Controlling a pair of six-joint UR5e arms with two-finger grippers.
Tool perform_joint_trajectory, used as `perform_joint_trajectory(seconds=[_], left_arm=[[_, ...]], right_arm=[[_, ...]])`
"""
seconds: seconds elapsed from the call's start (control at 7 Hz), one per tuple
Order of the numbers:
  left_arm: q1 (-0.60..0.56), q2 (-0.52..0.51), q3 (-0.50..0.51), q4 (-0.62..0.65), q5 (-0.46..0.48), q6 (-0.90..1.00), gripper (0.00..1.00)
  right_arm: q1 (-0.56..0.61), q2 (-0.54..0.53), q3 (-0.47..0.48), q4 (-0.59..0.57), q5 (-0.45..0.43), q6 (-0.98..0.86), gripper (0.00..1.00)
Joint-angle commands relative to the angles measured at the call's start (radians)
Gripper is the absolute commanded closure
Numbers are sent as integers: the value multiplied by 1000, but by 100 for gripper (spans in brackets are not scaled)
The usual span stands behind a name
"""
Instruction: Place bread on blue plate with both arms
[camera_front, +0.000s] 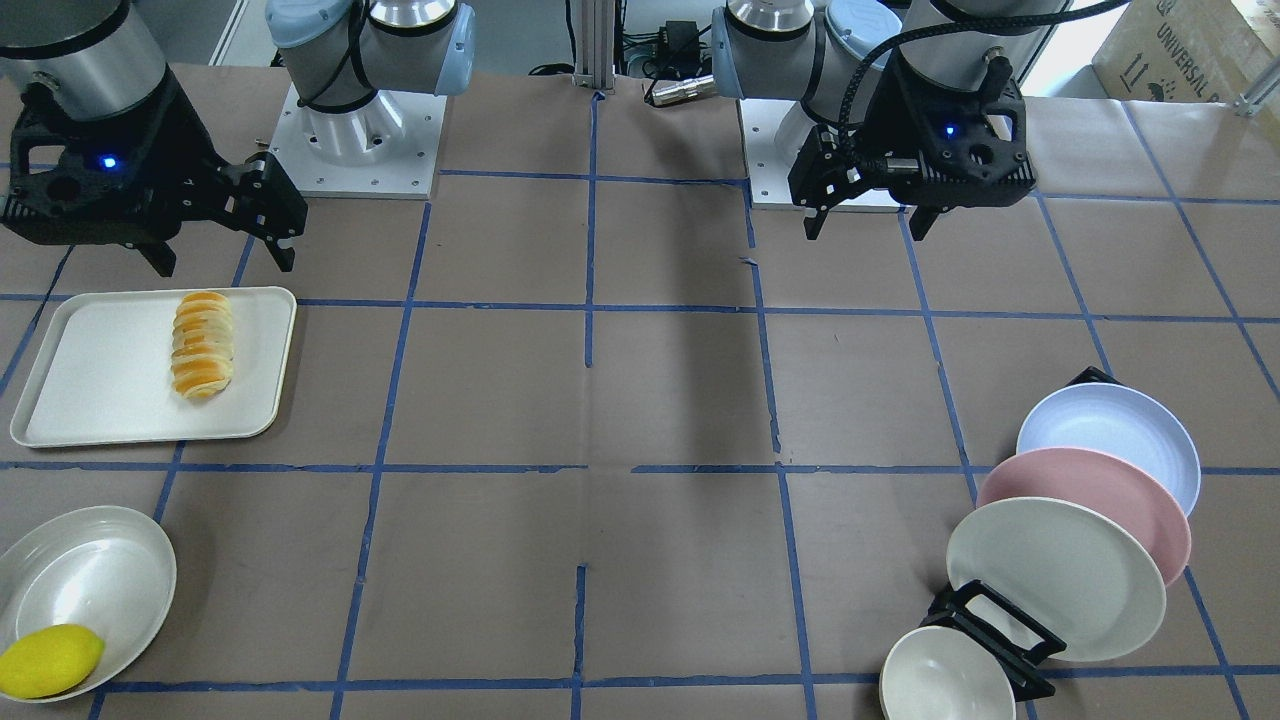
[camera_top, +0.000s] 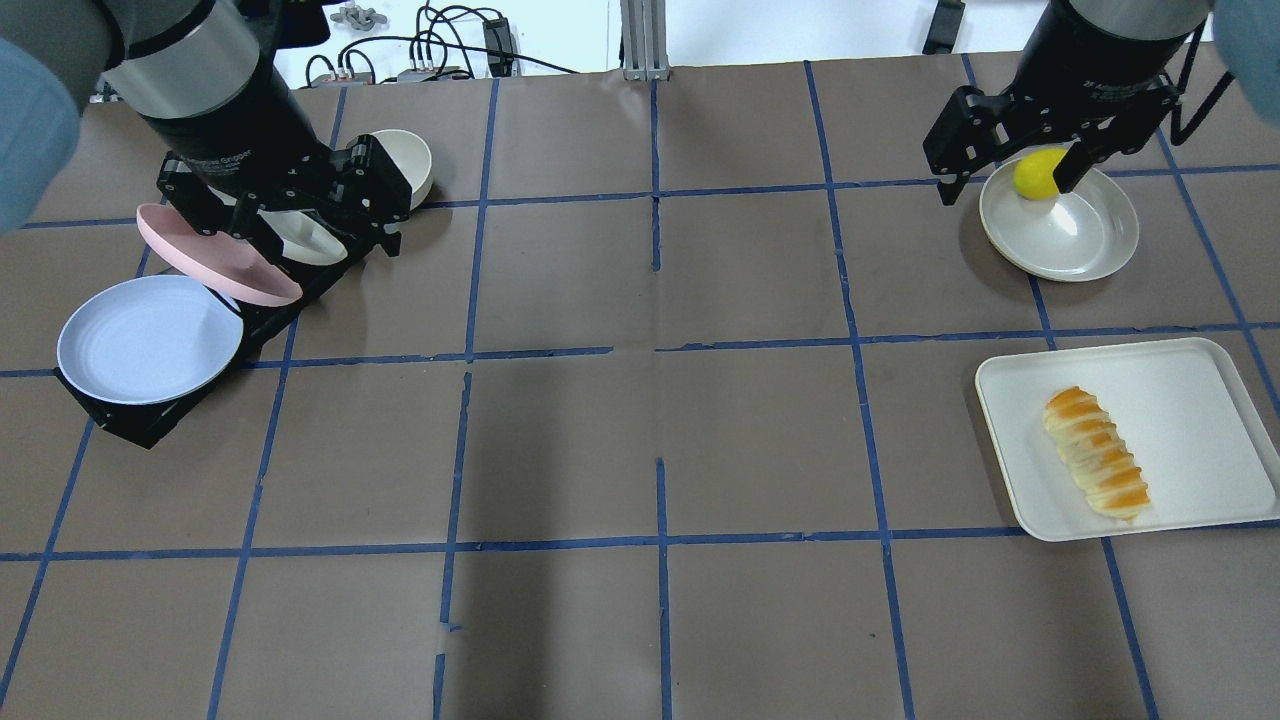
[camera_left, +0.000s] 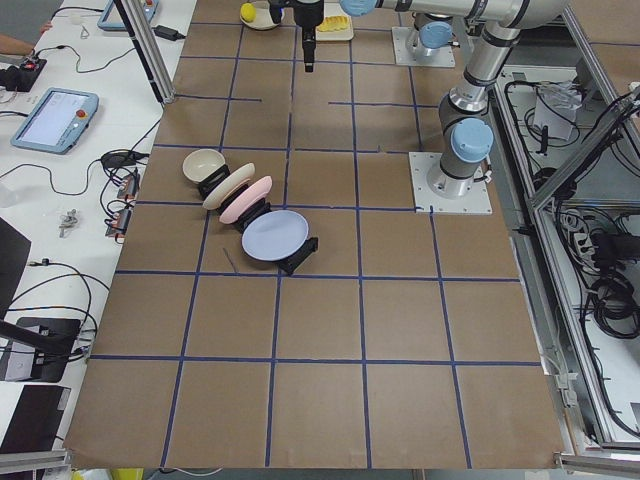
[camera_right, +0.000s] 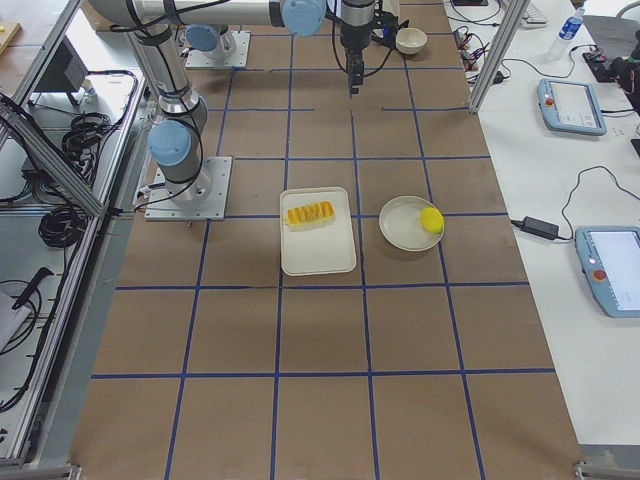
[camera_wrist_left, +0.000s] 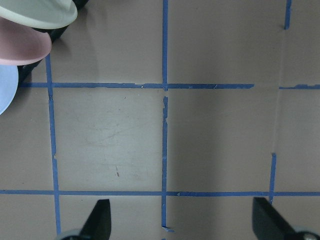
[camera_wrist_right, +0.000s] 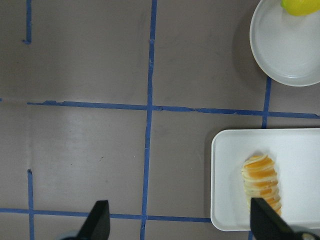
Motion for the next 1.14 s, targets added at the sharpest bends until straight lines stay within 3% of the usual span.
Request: perform_joint_trajectory(seconds=[0.0, 0.43, 1.0], left_arm=[[20, 2, -3, -1, 12, 67, 0], [151, 19, -1, -21, 53, 296, 0], [501, -39, 3, -15, 38, 742, 0]], right_arm=[[-82, -17, 2, -2, -2, 15, 0], [-154, -33, 4, 2, -2, 15, 0], [-143, -60, 13, 8, 3, 3, 0]])
